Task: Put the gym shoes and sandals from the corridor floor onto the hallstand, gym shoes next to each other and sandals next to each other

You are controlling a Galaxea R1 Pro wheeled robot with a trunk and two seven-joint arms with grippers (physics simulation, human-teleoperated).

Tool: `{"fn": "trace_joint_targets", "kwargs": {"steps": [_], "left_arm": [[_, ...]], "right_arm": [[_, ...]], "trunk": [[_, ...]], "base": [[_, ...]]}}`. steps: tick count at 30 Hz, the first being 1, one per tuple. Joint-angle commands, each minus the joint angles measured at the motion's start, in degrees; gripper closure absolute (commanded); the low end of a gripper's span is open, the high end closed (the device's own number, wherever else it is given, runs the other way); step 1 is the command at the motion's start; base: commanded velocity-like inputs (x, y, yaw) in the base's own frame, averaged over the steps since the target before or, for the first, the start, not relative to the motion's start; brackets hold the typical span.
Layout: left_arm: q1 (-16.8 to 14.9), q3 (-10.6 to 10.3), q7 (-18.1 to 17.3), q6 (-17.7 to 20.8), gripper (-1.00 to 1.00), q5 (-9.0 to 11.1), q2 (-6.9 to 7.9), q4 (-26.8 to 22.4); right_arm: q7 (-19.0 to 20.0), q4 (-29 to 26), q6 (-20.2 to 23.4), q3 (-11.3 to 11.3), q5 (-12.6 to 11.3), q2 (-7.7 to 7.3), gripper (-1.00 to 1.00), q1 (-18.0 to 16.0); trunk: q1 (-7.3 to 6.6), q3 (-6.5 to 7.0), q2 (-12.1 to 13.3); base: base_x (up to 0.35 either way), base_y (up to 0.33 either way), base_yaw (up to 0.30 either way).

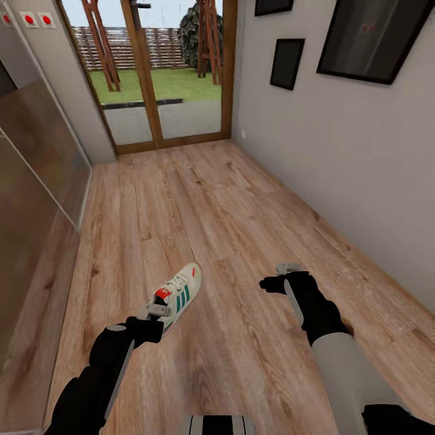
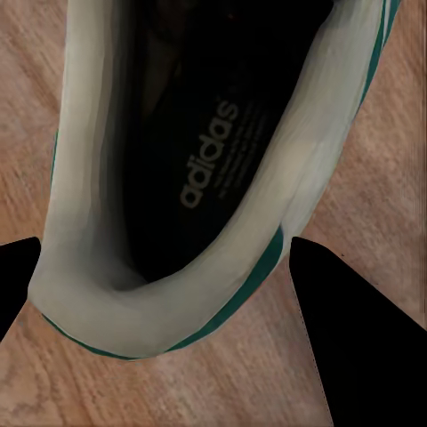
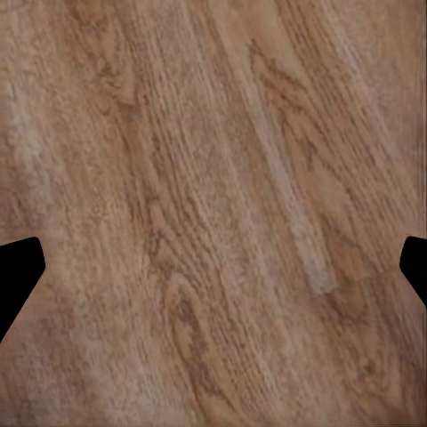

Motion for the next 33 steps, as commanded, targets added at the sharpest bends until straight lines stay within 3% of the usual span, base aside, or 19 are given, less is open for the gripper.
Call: {"fn": "trace_joint_targets", "kwargs": {"steps": [1,33], "left_arm": [[0.0,0.0,-0.1,0.0,1.0,0.0,0.0,0.0],[0.0,0.1,-0.1,0.0,1.0,0.0,0.0,0.0]], "right_arm": [[0.0,0.0,0.0,0.0,0.0,0.0,-1.0,0.0],[-0.1,-0.5,0.0,-0.2,0.0,-0.07,-1.0,0.0]], "trunk": [[0.0,0.07,0.0],[0.0,2.11,0.0]], "base": [[0.0,0.0,-0.212],[0.0,0.0,-0.218]]}}
